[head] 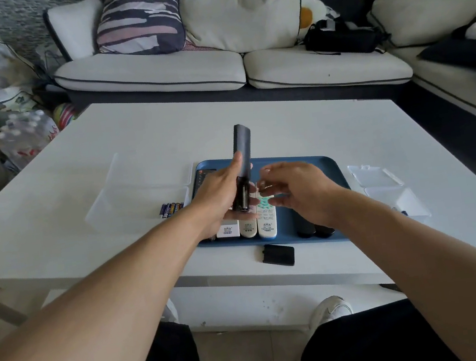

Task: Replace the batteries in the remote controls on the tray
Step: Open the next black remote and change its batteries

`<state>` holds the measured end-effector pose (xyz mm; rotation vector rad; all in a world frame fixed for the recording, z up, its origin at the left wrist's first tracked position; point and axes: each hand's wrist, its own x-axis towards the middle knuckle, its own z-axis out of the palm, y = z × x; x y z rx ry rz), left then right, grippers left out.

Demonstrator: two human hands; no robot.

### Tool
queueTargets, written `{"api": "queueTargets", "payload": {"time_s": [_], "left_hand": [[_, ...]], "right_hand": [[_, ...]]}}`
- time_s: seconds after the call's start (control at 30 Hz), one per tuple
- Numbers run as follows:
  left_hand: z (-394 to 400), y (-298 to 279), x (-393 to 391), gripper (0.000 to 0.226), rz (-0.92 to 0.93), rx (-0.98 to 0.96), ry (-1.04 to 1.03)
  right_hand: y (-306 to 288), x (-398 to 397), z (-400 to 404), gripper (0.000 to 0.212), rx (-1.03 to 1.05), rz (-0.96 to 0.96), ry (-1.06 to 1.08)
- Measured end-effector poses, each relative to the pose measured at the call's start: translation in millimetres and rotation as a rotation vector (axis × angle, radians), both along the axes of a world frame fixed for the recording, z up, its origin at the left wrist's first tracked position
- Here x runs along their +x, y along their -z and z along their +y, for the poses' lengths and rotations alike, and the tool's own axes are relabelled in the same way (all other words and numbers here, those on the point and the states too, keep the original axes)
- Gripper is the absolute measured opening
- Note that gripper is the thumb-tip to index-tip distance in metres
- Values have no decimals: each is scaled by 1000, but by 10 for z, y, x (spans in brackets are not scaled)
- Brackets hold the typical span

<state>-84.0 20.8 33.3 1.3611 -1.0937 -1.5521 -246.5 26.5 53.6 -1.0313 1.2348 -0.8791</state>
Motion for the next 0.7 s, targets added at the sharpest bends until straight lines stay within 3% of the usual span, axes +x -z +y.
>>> {"api": "queueTargets", "payload": {"time_s": [0.07,0.13,0.23,0.4,0.53,0.7], "left_hand": [[-14,4,35,55,-30,30,-16],[-22,3,38,57,-35,58,-8],[-14,-25,6,59,47,128,23],[23,-87,-9,47,178,197,86],[76,-115,-5,48,201,240,97],[122,-158,-13,52,253,279,124]], "right_hand": [[-57,-12,9,17,123,-203,74],[-62,-8,17,20,150,-180,47],[-27,42,52,20,4,116,-84],[2,102,181,12,-494,772,-307],[21,128,188,5,-593,908,-380],[-13,124,186,8,-637,925,-425]]}}
